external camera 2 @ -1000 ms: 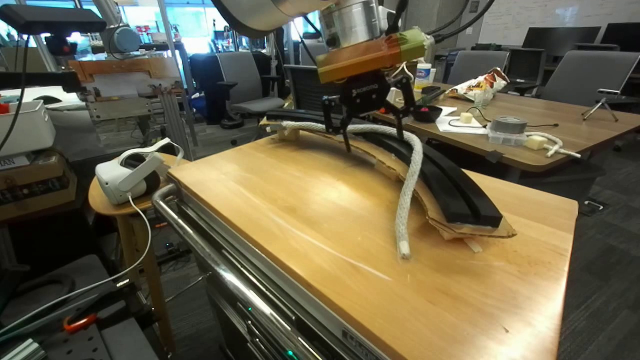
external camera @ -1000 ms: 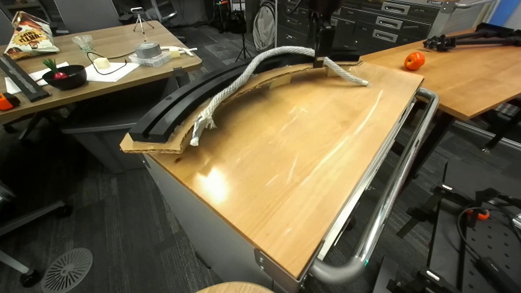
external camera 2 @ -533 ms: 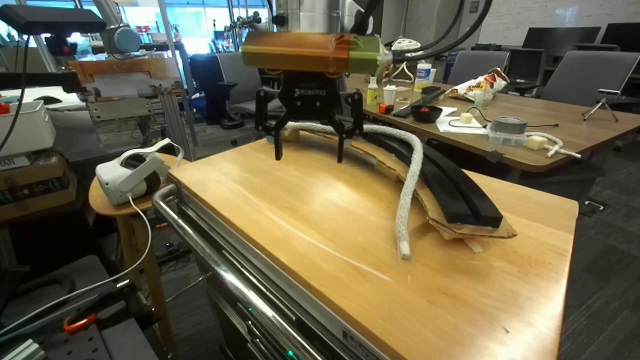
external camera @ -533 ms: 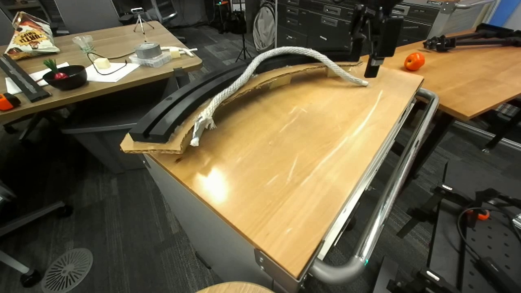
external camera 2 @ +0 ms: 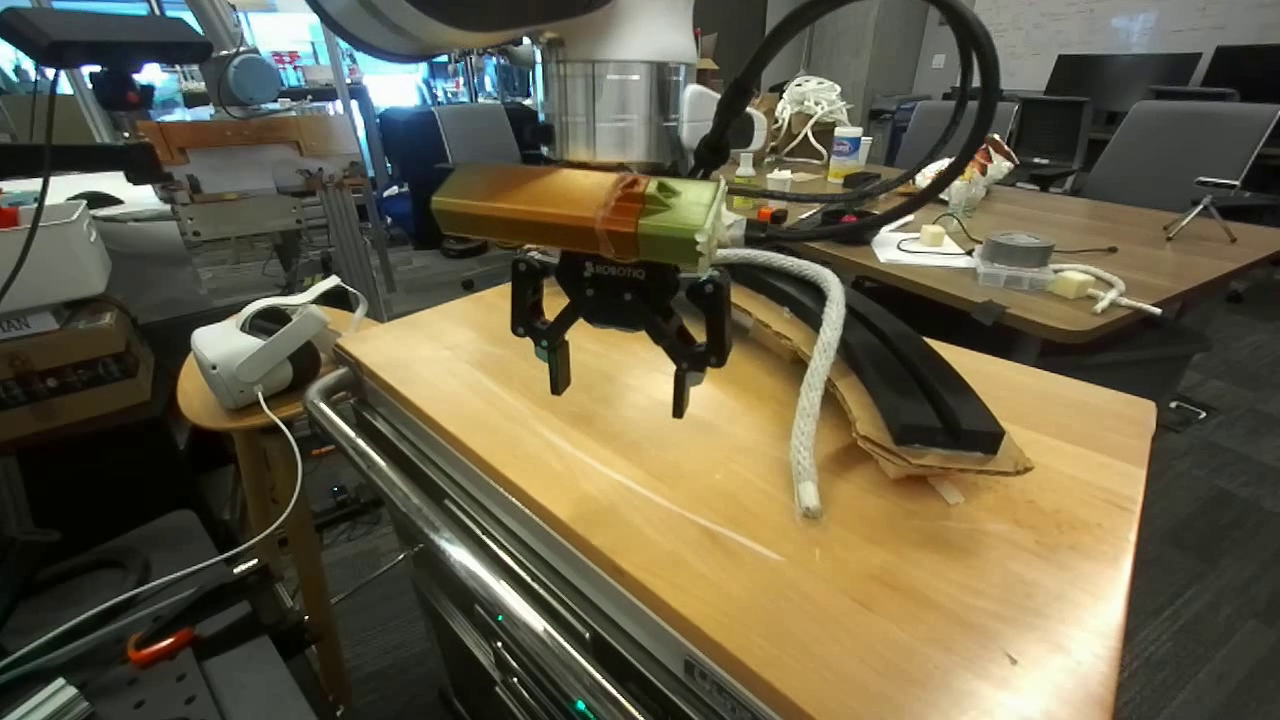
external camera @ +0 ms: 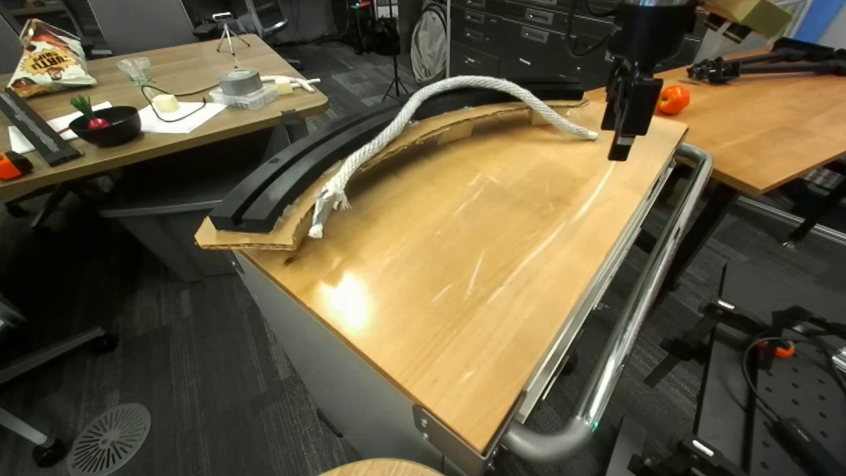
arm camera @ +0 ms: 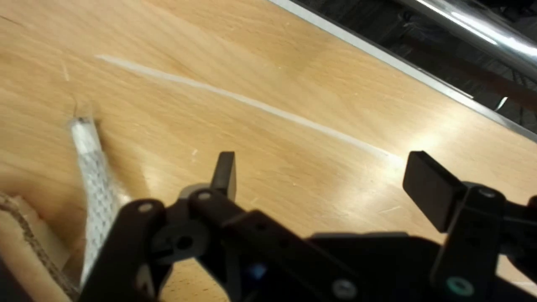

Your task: Put the white rope on the black board

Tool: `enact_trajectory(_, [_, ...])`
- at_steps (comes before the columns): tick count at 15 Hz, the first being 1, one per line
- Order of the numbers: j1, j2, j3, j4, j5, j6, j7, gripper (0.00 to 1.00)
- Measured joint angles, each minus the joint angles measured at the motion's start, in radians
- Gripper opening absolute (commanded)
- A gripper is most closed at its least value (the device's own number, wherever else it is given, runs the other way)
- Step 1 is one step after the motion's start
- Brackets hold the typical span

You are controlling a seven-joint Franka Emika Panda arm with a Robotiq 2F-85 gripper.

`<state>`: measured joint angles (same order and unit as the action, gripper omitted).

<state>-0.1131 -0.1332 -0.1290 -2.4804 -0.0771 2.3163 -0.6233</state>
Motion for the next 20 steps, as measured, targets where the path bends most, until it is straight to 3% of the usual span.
enact_trajectory(4, [-0.004, 0.0, 0.007, 0.013, -0.185, 0.026, 0.272, 1.0])
enact_trajectory(9, [-0.035, 0.048, -0.013, 0.02, -0.251, 0.06, 0.409, 1.0])
enact_trajectory(15, [-0.069, 0.185, -0.031, 0.072, -0.533, 0.191, 0.697, 1.0])
enact_trajectory(19, [-0.069, 0.239, -0.048, 0.112, -0.603, 0.208, 0.782, 0.8])
enact_trajectory(20, [-0.069, 0.249, -0.051, 0.12, -0.607, 0.218, 0.791, 0.71])
